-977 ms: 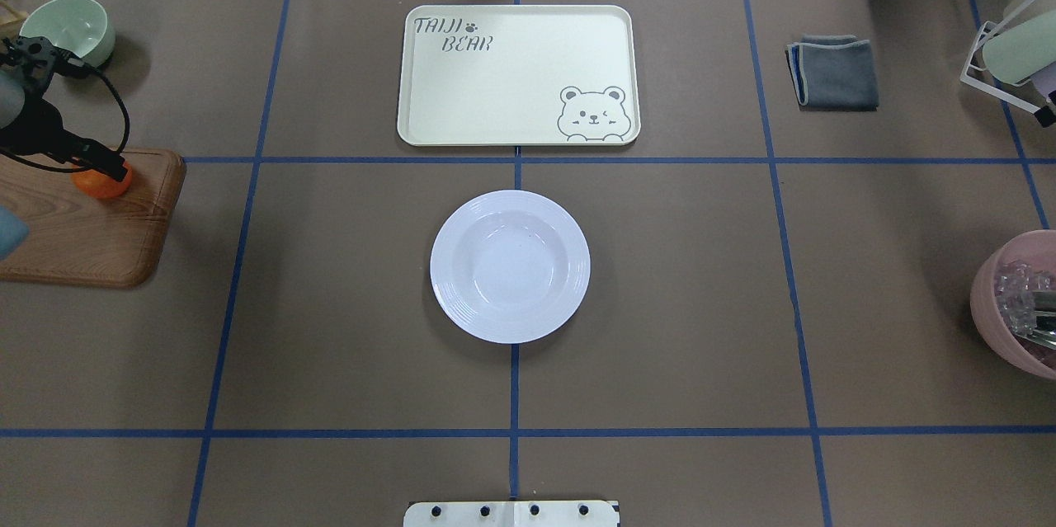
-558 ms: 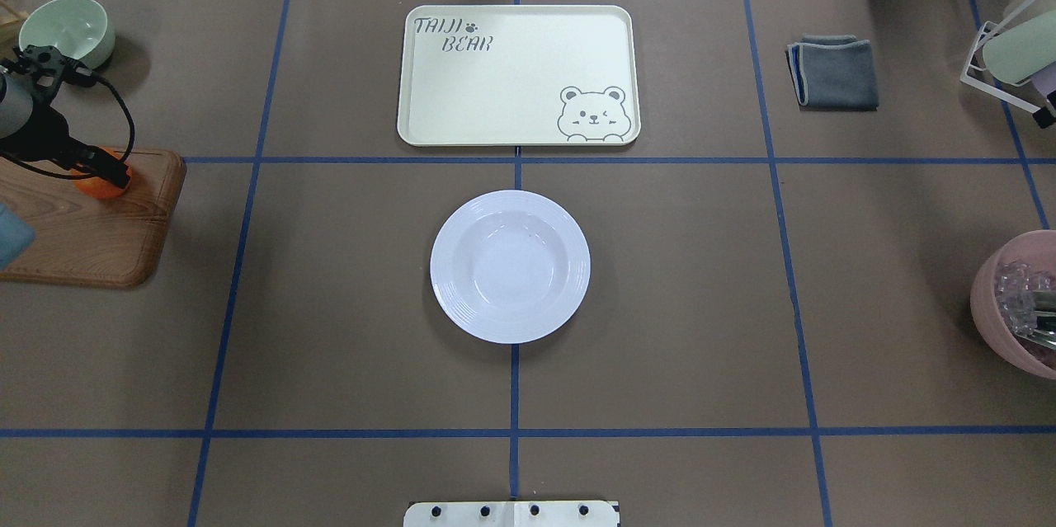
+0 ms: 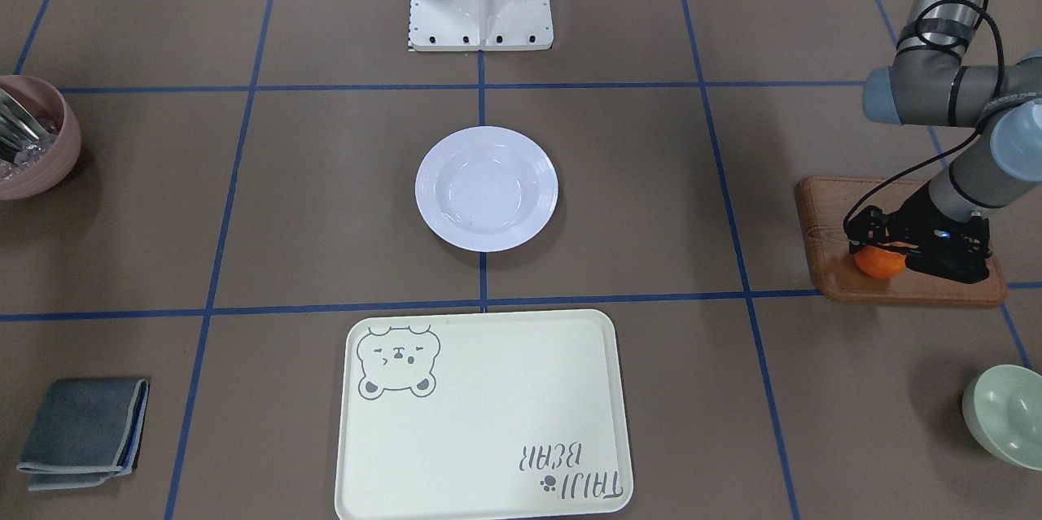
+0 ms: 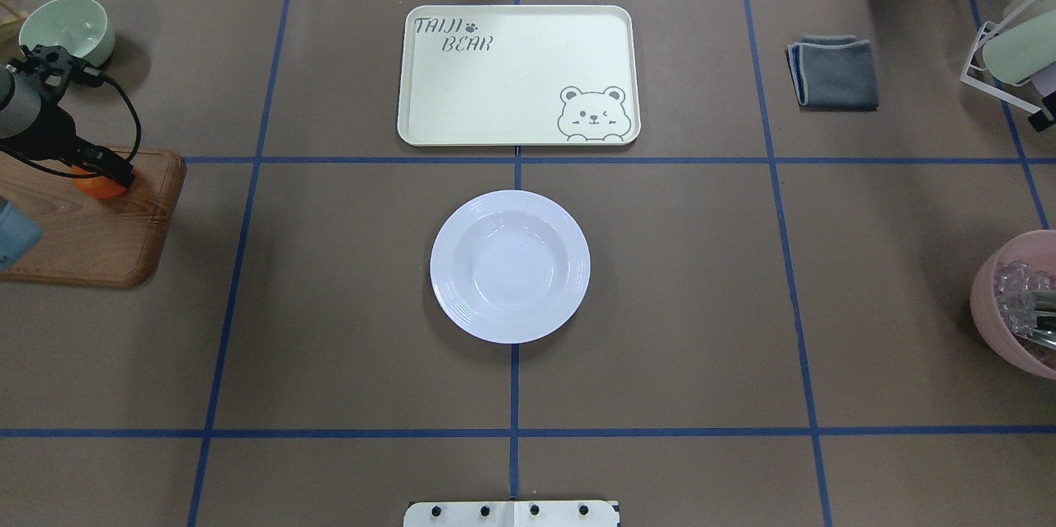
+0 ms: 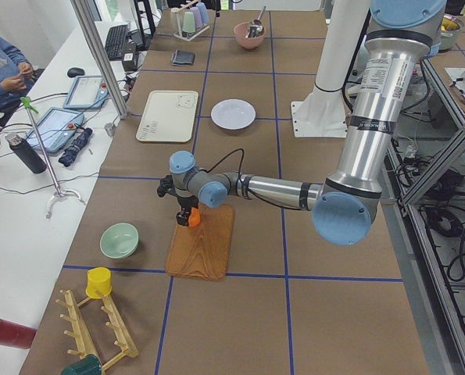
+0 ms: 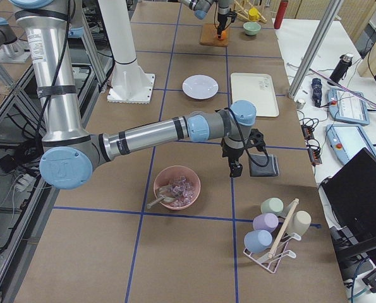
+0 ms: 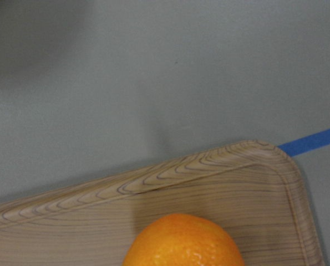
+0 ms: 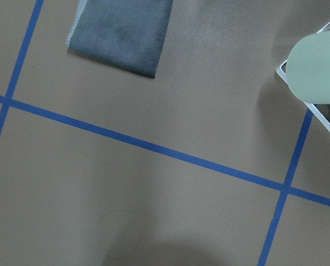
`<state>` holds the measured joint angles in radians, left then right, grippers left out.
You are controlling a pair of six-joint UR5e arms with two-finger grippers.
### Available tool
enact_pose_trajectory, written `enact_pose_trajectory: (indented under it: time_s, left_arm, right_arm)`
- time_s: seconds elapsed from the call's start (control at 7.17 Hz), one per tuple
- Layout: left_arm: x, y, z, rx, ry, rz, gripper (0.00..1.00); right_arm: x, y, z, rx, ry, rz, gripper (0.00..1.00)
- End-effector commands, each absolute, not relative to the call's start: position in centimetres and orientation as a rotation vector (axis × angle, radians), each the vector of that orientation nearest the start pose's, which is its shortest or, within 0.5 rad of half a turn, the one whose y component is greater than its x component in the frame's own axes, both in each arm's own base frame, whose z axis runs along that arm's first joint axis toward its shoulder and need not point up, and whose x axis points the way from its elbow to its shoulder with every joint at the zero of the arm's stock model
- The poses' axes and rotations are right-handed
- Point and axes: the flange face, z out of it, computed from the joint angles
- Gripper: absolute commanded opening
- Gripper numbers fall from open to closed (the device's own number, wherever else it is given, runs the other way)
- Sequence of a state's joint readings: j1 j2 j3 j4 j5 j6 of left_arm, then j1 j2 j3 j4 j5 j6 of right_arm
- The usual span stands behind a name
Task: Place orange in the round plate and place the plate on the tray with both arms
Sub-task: 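Lower the left gripper onto the orange on the wooden tray and grasp it, then carry the orange with the left gripper and lower it onto the white plate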
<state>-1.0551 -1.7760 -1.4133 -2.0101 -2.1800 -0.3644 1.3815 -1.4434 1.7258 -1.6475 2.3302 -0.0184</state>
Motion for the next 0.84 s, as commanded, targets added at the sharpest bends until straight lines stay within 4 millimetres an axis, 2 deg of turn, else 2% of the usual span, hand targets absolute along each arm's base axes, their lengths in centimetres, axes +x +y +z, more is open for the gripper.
enact_pose_trajectory:
  time_s: [0.0,0.14,0.28,0.42,0.56,0.7]
  left_arm:
    - [23.5,-56.7,57.2,0.169,0.76,0.273,0.0]
    - [24.4,-57.9,54.4,0.126,0.798,0.18,0.0]
    - [25.5,-59.1,49.1,0.087,0.848,0.115,0.0]
    - [28.2,-58.4,42.4,0.056,0.882,0.058,0.0]
    - [32.3,-55.4,37.4,0.008,0.898,0.049,0.0]
    - [37.2,-53.8,31.0,-0.06,0.92,-0.03,0.0]
  right_arm:
    - [-4.0,-54.5,52.4,0.125,-0.775,-0.262,1.0]
    - [-4.3,-54.5,52.4,0.121,-0.776,-0.261,1.0]
    - [-4.4,-54.5,52.3,0.121,-0.777,-0.262,1.0]
    - [-4.4,-54.5,52.2,0.123,-0.777,-0.261,1.0]
    - [-4.5,-54.5,52.1,0.122,-0.776,-0.258,1.0]
    - [-4.6,-54.5,52.1,0.121,-0.776,-0.258,1.0]
